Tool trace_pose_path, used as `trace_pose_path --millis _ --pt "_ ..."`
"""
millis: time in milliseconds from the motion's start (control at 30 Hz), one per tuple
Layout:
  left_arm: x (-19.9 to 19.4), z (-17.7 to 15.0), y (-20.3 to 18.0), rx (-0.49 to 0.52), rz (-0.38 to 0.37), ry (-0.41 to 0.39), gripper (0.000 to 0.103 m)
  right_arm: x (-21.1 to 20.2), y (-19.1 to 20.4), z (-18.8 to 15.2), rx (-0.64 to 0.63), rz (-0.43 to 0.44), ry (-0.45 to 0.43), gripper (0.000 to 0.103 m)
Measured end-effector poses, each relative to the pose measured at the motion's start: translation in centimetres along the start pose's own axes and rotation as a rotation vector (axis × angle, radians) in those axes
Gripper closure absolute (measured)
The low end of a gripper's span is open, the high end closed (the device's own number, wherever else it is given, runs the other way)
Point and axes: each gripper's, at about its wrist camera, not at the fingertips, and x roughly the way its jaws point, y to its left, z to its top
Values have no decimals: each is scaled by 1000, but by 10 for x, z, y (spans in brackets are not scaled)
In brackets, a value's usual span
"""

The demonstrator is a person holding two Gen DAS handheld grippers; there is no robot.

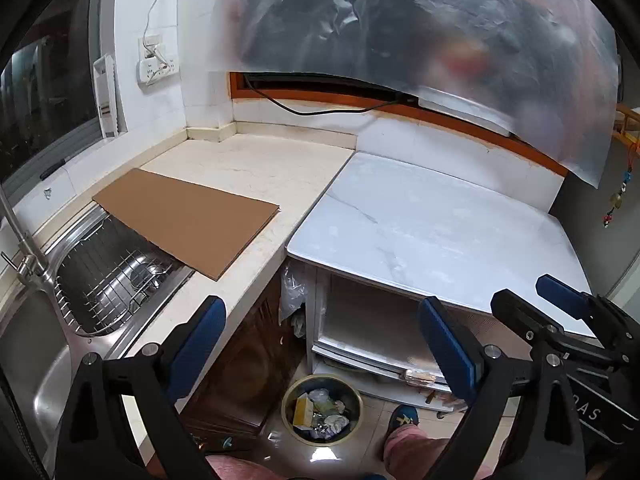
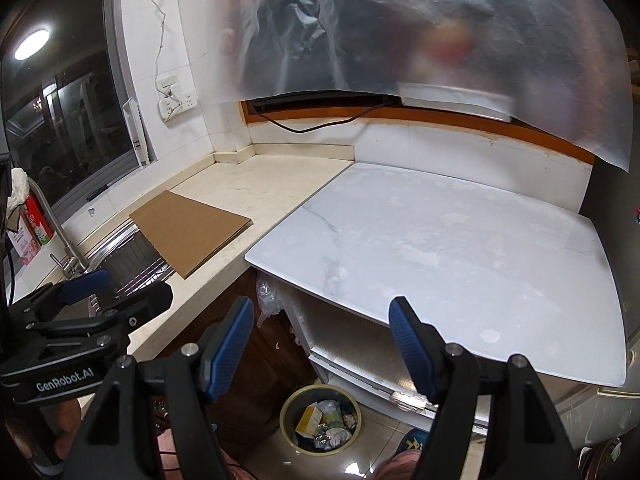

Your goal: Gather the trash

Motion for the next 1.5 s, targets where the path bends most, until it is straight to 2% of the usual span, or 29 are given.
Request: trace_pose_path --millis 1500 --pt "0 -5 6 5 22 16 7 2 -6 -1 14 -21 5 32"
